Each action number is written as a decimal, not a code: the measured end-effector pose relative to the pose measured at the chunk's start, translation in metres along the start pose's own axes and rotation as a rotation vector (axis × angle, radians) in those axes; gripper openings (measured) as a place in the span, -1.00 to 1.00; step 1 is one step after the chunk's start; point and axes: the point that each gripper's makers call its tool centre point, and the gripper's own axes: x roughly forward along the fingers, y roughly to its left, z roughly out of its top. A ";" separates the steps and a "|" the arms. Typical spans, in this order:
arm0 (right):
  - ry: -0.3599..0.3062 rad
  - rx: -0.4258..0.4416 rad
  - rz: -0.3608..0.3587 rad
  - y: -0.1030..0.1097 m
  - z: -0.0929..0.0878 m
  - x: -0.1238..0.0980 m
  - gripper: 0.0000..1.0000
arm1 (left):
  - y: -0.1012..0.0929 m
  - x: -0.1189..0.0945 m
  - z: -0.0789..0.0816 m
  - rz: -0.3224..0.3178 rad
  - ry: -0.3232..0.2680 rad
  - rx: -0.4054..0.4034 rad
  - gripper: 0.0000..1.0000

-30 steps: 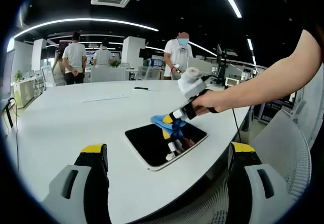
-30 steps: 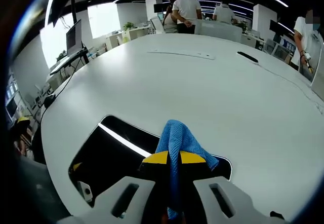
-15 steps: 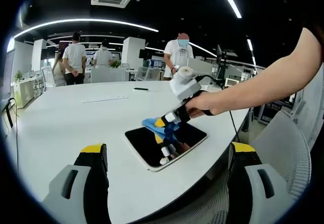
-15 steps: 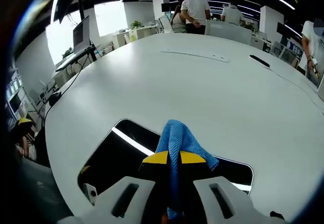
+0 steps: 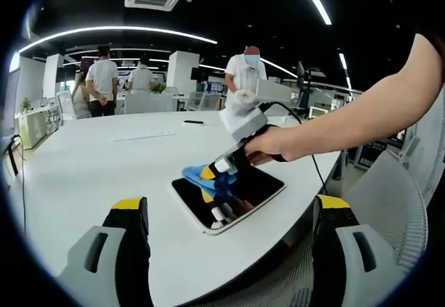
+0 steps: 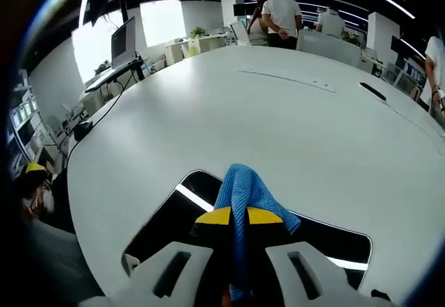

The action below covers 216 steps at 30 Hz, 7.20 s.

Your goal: Wipe the mirror surface with the cleaning cloth until all visible marks leave the cleaned area.

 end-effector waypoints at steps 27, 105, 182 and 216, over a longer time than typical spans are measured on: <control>-0.008 -0.067 0.054 0.042 0.011 0.014 -0.99 | -0.001 0.002 -0.001 0.004 0.005 0.010 0.96; 0.043 -0.173 0.152 0.068 -0.013 -0.005 -0.99 | 0.000 0.000 -0.001 -0.001 0.005 0.004 0.98; 0.016 -0.234 0.181 0.003 -0.041 -0.040 -1.00 | 0.000 0.001 0.005 -0.002 -0.027 -0.020 0.94; 0.029 -0.182 0.091 -0.041 -0.062 -0.067 -0.99 | -0.002 0.000 0.005 -0.021 -0.027 -0.019 0.94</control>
